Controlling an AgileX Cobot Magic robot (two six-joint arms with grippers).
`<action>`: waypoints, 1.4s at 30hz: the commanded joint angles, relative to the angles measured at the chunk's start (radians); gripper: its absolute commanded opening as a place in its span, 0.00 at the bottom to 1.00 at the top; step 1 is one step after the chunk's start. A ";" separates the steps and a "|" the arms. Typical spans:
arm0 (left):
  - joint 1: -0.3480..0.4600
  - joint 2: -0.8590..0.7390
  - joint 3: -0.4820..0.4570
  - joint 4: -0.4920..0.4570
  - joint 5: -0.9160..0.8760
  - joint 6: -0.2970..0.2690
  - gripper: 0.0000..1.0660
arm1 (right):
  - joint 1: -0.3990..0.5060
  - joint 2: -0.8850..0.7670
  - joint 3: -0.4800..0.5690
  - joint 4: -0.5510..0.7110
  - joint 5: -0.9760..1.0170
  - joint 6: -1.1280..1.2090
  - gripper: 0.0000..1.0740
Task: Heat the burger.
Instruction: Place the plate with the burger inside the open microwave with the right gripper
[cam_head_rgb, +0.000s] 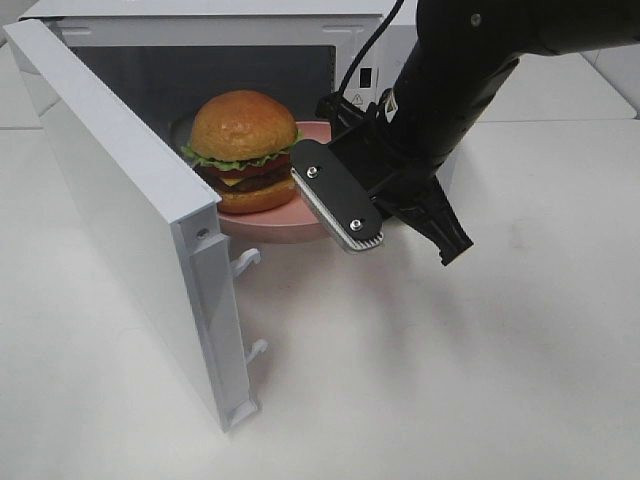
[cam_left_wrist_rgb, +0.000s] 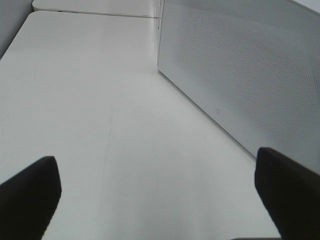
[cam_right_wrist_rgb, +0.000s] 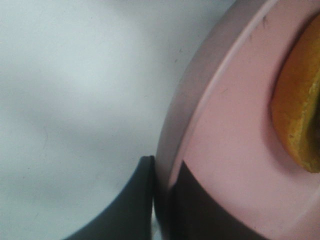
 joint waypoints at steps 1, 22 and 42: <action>0.001 -0.016 0.000 -0.008 -0.015 0.002 0.92 | -0.006 0.006 -0.041 -0.022 -0.076 0.058 0.00; 0.001 -0.016 0.000 -0.008 -0.015 0.002 0.92 | 0.039 0.136 -0.214 -0.043 -0.052 0.103 0.00; 0.001 -0.016 0.000 -0.008 -0.015 0.002 0.92 | 0.040 0.270 -0.399 -0.084 0.020 0.159 0.00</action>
